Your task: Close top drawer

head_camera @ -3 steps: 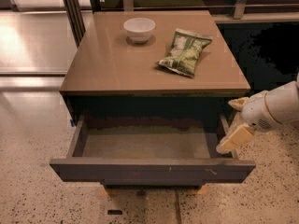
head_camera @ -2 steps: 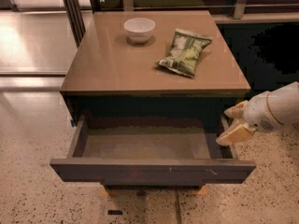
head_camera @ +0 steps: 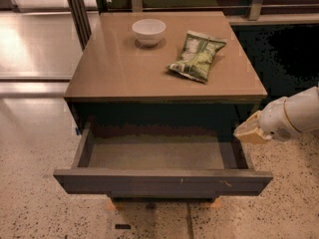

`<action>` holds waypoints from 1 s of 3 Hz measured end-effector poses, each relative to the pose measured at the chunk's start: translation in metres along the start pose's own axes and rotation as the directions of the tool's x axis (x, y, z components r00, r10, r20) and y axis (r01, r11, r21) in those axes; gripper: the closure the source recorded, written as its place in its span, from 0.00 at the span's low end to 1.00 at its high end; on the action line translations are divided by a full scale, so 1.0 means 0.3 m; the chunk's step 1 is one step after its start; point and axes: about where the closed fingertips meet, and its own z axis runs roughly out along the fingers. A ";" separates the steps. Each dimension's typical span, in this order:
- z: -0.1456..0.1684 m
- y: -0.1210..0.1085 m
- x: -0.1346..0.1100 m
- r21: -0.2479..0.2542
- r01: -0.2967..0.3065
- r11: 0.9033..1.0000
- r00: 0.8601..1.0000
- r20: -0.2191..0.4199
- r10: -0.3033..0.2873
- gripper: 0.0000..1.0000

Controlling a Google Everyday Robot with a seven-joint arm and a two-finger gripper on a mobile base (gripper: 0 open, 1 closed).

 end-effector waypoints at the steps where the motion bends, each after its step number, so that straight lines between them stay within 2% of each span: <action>1: 0.024 0.035 0.024 -0.018 -0.001 1.000 1.000 0.029 0.002 1.00; 2: 0.039 0.097 0.047 -0.016 -0.010 1.000 0.998 0.068 0.011 1.00; 3: 0.051 0.194 0.084 0.011 -0.044 0.999 0.993 0.109 0.043 1.00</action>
Offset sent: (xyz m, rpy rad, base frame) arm -0.0730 0.0117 -0.0511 0.1316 -0.0254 -0.0446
